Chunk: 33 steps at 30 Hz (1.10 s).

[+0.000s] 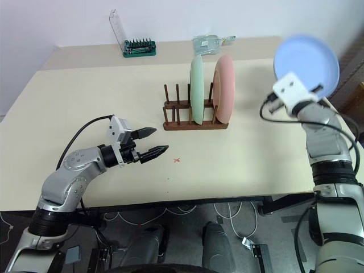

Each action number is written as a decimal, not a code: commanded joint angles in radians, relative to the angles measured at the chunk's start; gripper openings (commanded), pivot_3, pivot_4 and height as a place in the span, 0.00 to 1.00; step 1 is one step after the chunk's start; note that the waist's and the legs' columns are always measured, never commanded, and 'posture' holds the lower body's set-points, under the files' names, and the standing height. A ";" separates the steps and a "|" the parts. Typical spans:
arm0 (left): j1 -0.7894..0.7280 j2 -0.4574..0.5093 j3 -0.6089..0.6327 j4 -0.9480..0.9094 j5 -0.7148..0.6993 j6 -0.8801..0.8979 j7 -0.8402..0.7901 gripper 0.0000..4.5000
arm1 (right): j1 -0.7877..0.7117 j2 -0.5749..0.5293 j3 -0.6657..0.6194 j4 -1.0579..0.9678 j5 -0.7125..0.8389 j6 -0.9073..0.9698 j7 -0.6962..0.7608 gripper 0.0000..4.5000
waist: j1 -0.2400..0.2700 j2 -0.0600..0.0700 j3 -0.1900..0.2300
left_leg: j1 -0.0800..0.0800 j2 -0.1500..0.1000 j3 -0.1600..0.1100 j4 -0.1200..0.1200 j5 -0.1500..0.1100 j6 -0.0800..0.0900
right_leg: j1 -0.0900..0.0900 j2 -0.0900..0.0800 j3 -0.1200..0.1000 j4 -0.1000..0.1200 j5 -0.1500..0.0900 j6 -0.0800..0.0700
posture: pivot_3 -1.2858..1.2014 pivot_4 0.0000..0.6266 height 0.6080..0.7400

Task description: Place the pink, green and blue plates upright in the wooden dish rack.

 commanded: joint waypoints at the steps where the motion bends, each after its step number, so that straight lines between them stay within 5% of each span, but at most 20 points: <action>1: -0.022 0.003 0.010 -0.013 -0.001 -0.021 -0.009 0.92 | -0.093 0.035 -0.056 -0.190 0.125 0.074 0.046 0.00 | 0.001 -0.001 0.000 | 0.000 0.000 0.000 0.000 0.000 0.000 | 0.000 0.000 0.000 0.000 0.000 0.000 | 0.52 0.24 1.00; 8: -0.046 -0.011 0.021 0.036 0.030 -0.051 0.012 0.92 | -0.228 0.234 -0.041 -0.570 0.606 0.381 0.182 0.00 | 0.002 -0.001 -0.001 | 0.000 0.000 -0.003 0.000 0.000 0.000 | 0.000 0.000 -0.002 0.000 0.000 0.000 | 0.52 0.24 1.00; 14: -0.041 0.021 0.064 0.084 0.055 -0.085 0.018 0.92 | -0.247 0.521 -0.036 -0.611 0.876 0.605 -0.025 0.00 | 0.001 -0.001 -0.001 | 0.000 0.000 -0.004 0.000 0.000 0.000 | -0.001 0.000 -0.001 0.002 0.000 -0.001 | 0.52 0.24 1.00; 22: -0.012 0.068 0.118 0.095 0.055 -0.099 0.012 0.92 | -0.227 0.740 -0.116 -0.471 1.025 0.720 -0.293 0.00 | -0.001 -0.001 -0.001 | 0.000 0.000 -0.004 -0.001 0.000 0.000 | -0.003 0.000 -0.001 0.003 0.000 -0.001 | 0.52 0.24 1.00; 33: -0.005 0.068 0.121 0.093 0.056 -0.104 0.010 0.92 | -0.223 0.789 -0.168 -0.357 1.093 0.826 -0.485 0.00 | -0.004 -0.001 -0.001 | -0.001 0.000 -0.003 -0.002 0.000 0.000 | -0.004 0.001 -0.001 0.003 0.000 -0.001 | 0.52 0.24 1.00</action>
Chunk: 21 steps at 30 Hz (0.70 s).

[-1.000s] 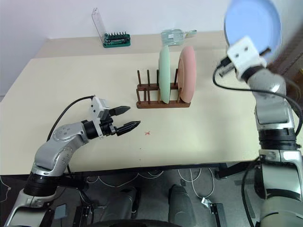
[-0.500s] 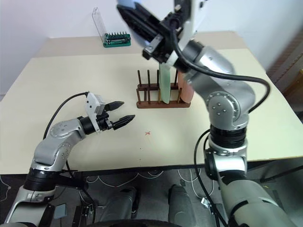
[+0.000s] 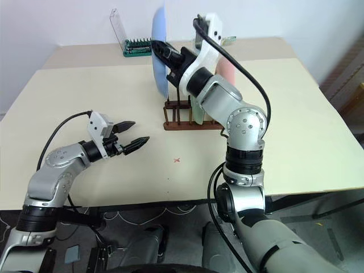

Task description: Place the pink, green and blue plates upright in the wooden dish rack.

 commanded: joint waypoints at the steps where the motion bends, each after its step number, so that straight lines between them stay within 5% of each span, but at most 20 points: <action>1: -0.003 0.004 0.019 -0.025 -0.003 -0.026 -0.004 0.92 | -0.007 0.024 -0.022 -0.016 0.045 0.012 -0.039 0.00 | -0.001 0.000 0.000 | 0.000 0.000 0.000 0.000 0.000 0.000 | 0.000 0.000 0.000 0.000 0.000 0.000 | 0.52 0.24 1.00; 16: 0.010 -0.003 0.009 -0.058 -0.004 -0.018 0.003 0.92 | 0.000 0.037 -0.058 0.070 0.048 0.035 -0.134 0.00 | -0.017 0.000 0.000 | 0.000 0.000 0.000 0.000 0.000 0.000 | 0.000 0.000 0.000 0.000 0.000 0.000 | 0.52 0.24 1.00; 21: 0.009 -0.007 0.003 -0.064 -0.004 -0.014 0.004 0.92 | 0.001 0.034 -0.050 0.064 0.037 0.026 -0.132 0.44 | -0.022 0.000 0.000 | 0.000 0.000 0.000 0.000 0.000 0.000 | 0.000 0.001 0.000 0.000 0.000 0.000 | 0.52 0.24 1.00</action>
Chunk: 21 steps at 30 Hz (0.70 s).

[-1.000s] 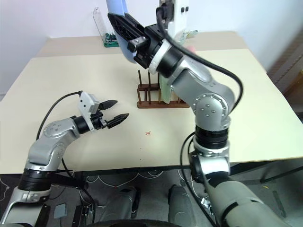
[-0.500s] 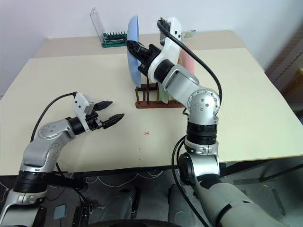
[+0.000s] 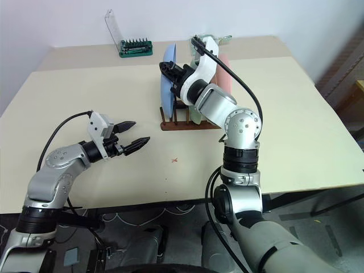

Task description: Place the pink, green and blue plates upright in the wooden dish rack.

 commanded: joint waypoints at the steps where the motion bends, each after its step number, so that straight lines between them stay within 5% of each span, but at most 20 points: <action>1: 0.000 -0.003 0.004 -0.042 -0.005 -0.012 0.002 0.92 | -0.012 0.003 0.001 -0.027 0.003 -0.011 0.006 0.56 | 0.000 0.000 0.000 | 0.000 0.000 0.000 0.000 0.000 0.000 | 0.000 0.000 0.000 0.000 0.000 0.000 | 0.52 0.24 1.00; 2: 0.000 -0.004 0.004 -0.042 -0.005 -0.011 0.001 0.92 | -0.014 0.000 0.004 -0.029 -0.001 -0.013 0.010 0.65 | 0.000 0.000 0.000 | 0.000 0.000 0.000 0.000 0.000 0.000 | 0.000 0.000 0.000 0.000 0.000 0.000 | 0.52 0.24 1.00; 14: 0.003 -0.010 -0.001 -0.055 -0.004 0.001 0.006 0.92 | -0.080 -0.167 0.123 -0.173 -0.135 -0.069 0.215 0.65 | 0.000 0.000 0.000 | 0.000 0.000 0.000 0.000 0.000 0.000 | 0.000 0.000 0.000 0.000 0.000 0.000 | 0.52 0.24 1.00; 21: -0.011 -0.014 0.007 -0.060 -0.003 0.001 0.018 0.92 | -0.006 -0.436 0.228 -0.348 -0.344 -0.231 0.472 0.65 | 0.002 0.000 0.000 | -0.001 0.000 0.000 0.000 0.000 0.000 | 0.001 0.000 0.000 -0.002 0.000 0.000 | 0.52 0.24 1.00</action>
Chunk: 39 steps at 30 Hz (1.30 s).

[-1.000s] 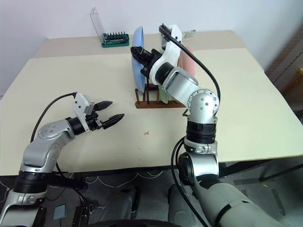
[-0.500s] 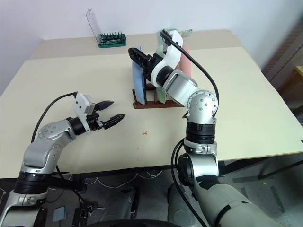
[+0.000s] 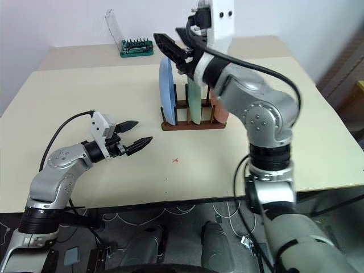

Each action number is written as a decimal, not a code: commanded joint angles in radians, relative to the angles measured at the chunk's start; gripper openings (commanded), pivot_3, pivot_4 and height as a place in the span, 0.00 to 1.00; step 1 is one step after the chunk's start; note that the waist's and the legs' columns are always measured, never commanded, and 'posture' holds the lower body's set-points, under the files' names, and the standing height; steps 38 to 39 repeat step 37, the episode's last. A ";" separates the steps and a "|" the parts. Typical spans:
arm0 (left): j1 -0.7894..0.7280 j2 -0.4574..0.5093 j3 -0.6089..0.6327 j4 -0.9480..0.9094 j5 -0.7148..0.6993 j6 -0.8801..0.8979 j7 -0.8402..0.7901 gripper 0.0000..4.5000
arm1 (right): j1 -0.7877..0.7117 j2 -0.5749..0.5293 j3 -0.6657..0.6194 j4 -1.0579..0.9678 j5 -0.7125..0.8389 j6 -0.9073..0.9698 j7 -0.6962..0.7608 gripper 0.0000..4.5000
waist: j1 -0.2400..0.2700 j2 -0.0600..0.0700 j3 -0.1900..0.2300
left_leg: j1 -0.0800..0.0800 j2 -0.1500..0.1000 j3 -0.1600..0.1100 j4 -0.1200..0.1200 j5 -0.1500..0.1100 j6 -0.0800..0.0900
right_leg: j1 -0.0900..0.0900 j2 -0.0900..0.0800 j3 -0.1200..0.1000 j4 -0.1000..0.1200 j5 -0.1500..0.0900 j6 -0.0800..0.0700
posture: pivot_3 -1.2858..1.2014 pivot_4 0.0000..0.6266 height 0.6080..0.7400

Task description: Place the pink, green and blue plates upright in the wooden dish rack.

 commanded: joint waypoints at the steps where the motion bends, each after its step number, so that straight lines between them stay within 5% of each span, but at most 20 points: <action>1: -0.009 0.002 0.013 -0.040 -0.005 -0.003 0.012 0.92 | 0.052 -0.066 -0.038 -0.084 -0.038 -0.091 0.109 0.65 | -0.001 0.000 0.000 | 0.000 0.000 0.000 0.000 0.000 0.000 | 0.000 0.000 0.000 0.000 0.000 0.000 | 0.52 0.24 1.00; 5: 0.007 0.031 0.026 0.004 0.006 -0.017 -0.008 0.92 | 0.449 -0.395 -0.301 -0.148 -0.054 -0.154 0.397 0.65 | 0.039 -0.004 0.000 | -0.001 -0.001 -0.002 0.001 -0.001 0.001 | 0.004 -0.001 -0.002 -0.004 -0.001 0.001 | 0.52 0.24 1.00; 12: -0.021 0.046 0.022 0.078 0.026 -0.050 -0.027 0.92 | 0.759 -0.481 -0.383 -0.112 -0.140 -0.251 0.508 0.65 | 0.020 -0.001 0.000 | 0.002 0.001 0.004 0.003 -0.003 0.005 | 0.005 -0.002 0.001 -0.003 -0.002 0.002 | 0.52 0.24 1.00; 20: -0.021 0.036 0.028 0.103 0.059 -0.083 0.007 0.92 | 0.772 -0.425 -0.283 0.068 -0.288 -0.404 0.505 0.65 | 0.031 -0.001 0.001 | 0.001 0.000 0.004 0.004 -0.003 0.005 | 0.005 -0.003 0.001 -0.004 -0.002 0.002 | 0.52 0.24 1.00; 39: 0.128 0.029 0.087 0.047 0.061 -0.076 0.094 0.92 | 0.764 -0.366 -0.264 0.302 -0.335 -0.521 0.568 0.65 | 0.030 -0.001 0.001 | 0.002 -0.001 0.003 0.004 -0.003 0.005 | 0.005 -0.003 0.001 -0.003 -0.002 0.002 | 0.52 0.24 1.00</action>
